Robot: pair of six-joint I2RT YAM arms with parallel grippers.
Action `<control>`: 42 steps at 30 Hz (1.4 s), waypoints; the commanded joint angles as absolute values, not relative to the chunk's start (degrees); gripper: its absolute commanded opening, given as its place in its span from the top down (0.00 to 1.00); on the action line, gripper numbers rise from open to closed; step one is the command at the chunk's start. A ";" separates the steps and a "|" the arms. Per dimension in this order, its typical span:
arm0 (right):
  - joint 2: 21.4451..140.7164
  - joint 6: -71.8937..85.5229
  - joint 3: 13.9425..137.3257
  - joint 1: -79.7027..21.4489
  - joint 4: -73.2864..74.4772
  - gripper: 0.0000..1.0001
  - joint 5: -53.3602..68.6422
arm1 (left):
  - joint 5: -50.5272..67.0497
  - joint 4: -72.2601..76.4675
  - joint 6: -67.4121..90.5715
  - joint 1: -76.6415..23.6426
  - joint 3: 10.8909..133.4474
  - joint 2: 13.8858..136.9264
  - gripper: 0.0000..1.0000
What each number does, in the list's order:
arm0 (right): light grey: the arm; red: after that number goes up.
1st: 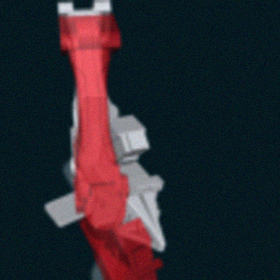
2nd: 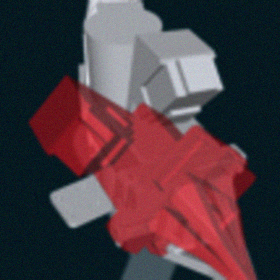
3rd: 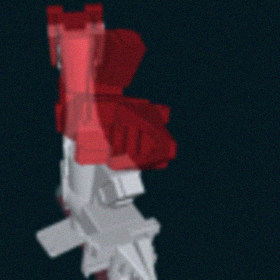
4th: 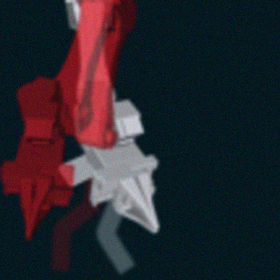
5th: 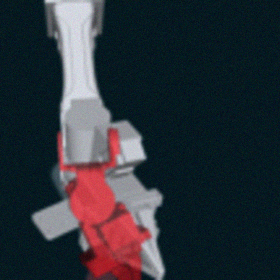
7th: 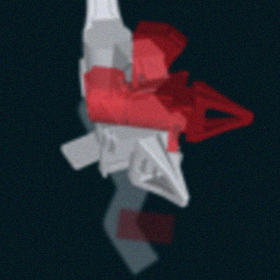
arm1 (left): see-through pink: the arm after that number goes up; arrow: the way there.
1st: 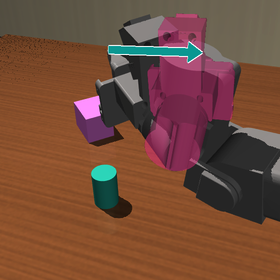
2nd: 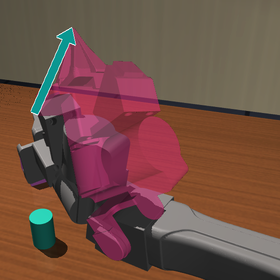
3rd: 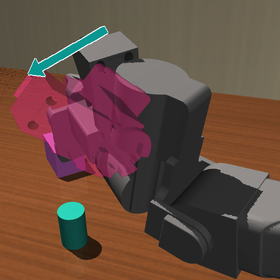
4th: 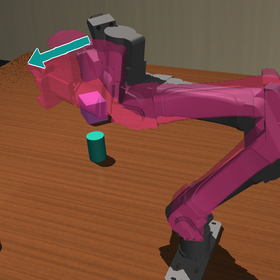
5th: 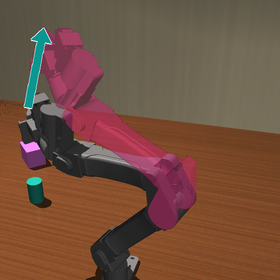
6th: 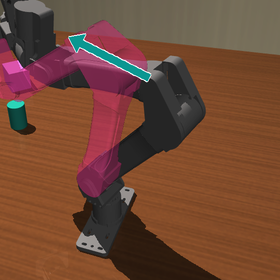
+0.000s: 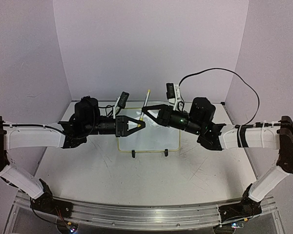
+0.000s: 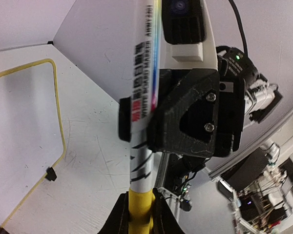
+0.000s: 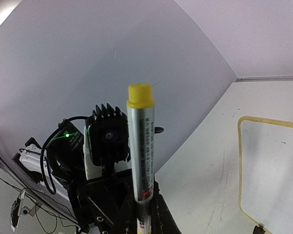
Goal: Write a sentence on the whiteboard
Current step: Pass from the right arm to the left, then open the pen cap from the whiteboard marker.
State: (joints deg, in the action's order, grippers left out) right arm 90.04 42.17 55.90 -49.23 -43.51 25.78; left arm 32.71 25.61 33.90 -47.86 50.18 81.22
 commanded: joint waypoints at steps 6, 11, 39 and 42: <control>83.43 25.30 63.26 -49.21 -18.75 0.29 33.57 | 25.39 8.56 5.93 -47.20 53.29 73.20 1.00; 82.95 24.46 64.14 -48.04 -15.20 0.11 37.41 | 24.02 5.03 0.37 -47.22 54.83 72.55 1.00; 92.85 27.89 75.17 -45.39 -10.95 0.57 46.12 | 27.68 -6.52 -4.13 -47.22 57.45 73.85 1.00; 93.01 29.15 74.83 -45.41 -12.45 0.58 45.61 | 27.72 -6.54 -4.29 -47.22 57.18 73.78 1.00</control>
